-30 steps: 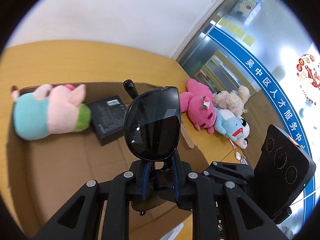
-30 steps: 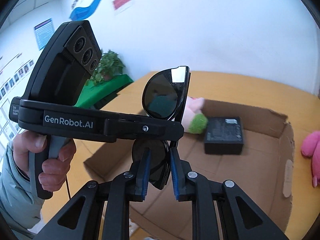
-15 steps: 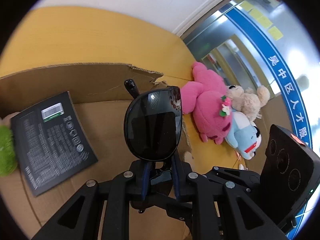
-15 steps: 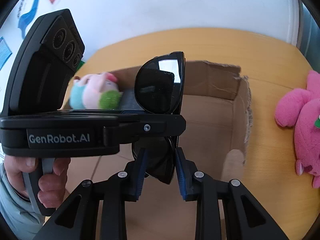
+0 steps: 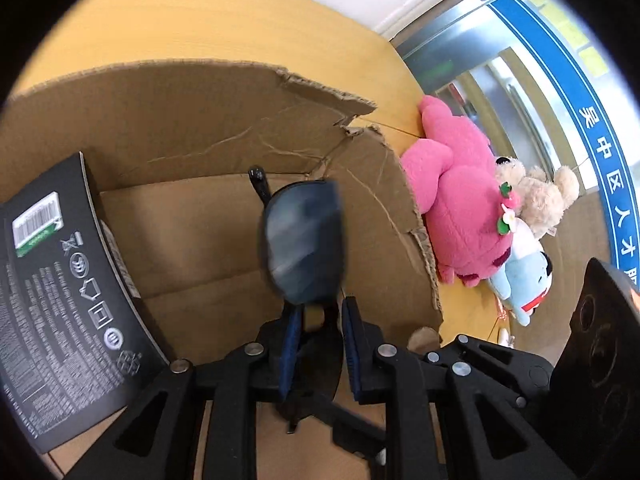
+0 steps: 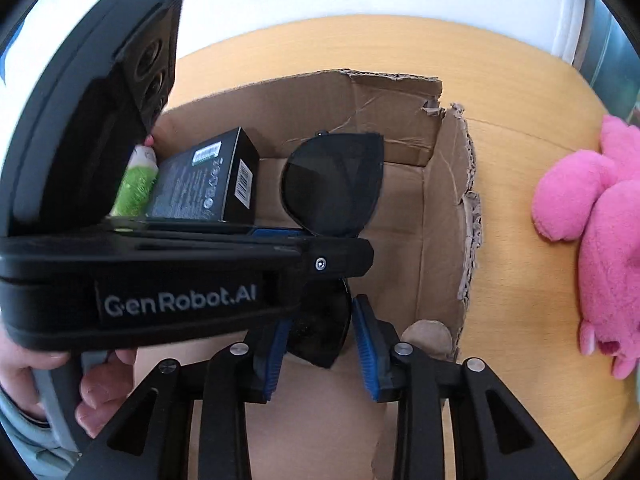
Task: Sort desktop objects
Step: 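Carry the sunglasses over the cardboard box toward the black box, then lower the sunglasses into the cardboard box and open both grippers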
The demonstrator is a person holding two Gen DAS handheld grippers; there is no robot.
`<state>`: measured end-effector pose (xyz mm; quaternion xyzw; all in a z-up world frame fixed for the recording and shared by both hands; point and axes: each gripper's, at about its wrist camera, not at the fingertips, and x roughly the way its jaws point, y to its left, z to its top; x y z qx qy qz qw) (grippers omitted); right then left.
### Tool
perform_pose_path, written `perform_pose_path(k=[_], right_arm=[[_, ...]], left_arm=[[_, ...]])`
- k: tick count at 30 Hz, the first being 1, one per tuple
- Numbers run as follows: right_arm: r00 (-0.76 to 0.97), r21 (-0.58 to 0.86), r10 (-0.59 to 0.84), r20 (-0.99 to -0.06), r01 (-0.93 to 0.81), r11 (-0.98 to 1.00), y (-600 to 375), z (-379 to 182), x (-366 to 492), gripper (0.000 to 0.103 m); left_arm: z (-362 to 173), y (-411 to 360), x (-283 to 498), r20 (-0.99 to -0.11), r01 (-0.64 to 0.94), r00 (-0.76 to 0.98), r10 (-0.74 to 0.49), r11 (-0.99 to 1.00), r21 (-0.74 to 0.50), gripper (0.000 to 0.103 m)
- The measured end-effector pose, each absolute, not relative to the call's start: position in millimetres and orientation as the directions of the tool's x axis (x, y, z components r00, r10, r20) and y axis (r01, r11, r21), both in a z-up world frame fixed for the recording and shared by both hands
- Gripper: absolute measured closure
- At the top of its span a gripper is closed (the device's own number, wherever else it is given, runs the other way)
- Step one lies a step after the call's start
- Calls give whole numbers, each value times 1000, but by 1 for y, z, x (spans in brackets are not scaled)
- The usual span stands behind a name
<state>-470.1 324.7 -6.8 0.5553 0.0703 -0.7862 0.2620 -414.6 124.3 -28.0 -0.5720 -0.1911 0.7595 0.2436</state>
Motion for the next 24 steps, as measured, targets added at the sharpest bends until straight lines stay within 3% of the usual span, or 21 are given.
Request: perform_pose_path(k=[1,3,5,10,14,17,24], right_arm=[[-250,168,-326,-912,496,-852,323,-6,-468,62],[-266,149,-320,-909,508,-848,318,-1,-459,41],[-316,110,-309,-897,517,-849,316,11,-449,28],[-434,33,-308,-847,534,-845,322,52,-413,17],[-533,48,-373,-759,527,-849,347,93,-370,7],[-591,51,-409,-695,527,-848,360,115,-336,0],[-651,-3,-398,-647,523,-852,364,129,-279,0]], left_arm=[[-22,123,-412,-772,-158,-239,590,-808,-568,84],[-9,122,-408,-760,-175,-257,596,-803,-570,77],[9,119,-399,-762,-200,-297,576,-818,-540,75],[61,100,-361,-726,-271,-402,559,-829,-488,74],[104,75,-311,-669,-300,-538,513,-858,-416,44],[125,61,-272,-639,-297,-616,461,-887,-353,43],[136,54,-189,-612,-269,-719,330,-944,-193,38]])
